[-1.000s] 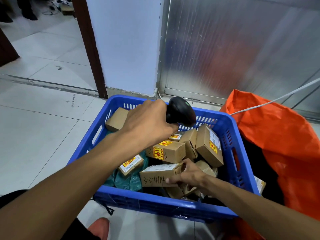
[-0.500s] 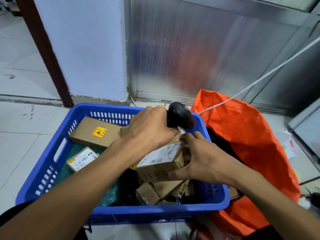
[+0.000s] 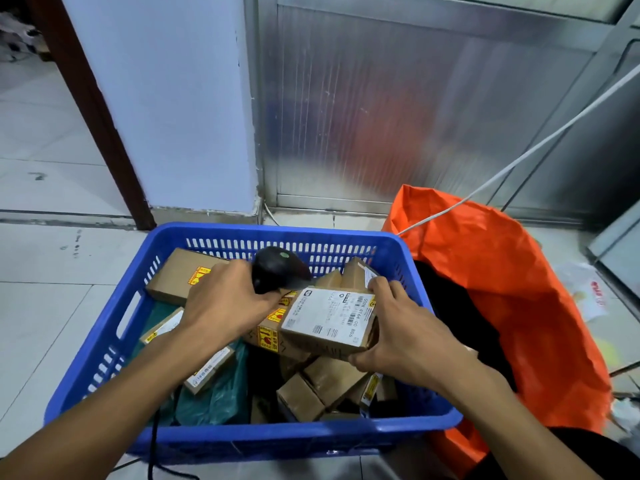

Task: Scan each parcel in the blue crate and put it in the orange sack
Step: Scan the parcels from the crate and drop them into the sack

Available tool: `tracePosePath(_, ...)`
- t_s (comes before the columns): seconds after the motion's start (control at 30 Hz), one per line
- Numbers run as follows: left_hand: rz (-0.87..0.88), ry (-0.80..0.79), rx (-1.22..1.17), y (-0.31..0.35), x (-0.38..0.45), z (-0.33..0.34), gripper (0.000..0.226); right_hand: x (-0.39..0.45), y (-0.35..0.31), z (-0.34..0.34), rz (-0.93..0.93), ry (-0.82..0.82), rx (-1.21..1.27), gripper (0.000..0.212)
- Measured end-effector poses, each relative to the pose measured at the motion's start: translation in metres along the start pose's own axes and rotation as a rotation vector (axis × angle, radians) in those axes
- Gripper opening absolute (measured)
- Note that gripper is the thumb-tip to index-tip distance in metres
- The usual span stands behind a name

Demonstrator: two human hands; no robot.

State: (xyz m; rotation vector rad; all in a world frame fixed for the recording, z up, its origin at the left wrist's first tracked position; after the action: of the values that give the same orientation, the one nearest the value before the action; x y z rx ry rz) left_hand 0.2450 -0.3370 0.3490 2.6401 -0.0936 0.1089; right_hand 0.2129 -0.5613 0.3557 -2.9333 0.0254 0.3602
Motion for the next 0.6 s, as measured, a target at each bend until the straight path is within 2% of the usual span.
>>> tracePosePath(0.23, 0.000, 0.003, 0.032, 0.001, 0.015, 0.006, 0.022, 0.032, -0.015, -0.009, 0.011, 0.090, -0.049, 0.079)
tracePosePath(0.6, 0.083, 0.055, 0.023, 0.029, 0.044, 0.025, 0.016, 0.059, 0.010, 0.003, 0.082, 0.081, -0.038, 0.082)
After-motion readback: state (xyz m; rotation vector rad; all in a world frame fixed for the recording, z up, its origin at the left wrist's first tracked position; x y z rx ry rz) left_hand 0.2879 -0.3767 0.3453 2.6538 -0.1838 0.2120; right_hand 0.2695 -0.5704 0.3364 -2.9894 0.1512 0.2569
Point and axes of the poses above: each hand's wrist, its own x-axis towards the middle knuckle, its own z-axis out of the palm, y = z × x, the point moved 4 cm from there along x, towards the middle knuckle, and after that the axes turned 11 degrees about z, right-handed, at the moved point
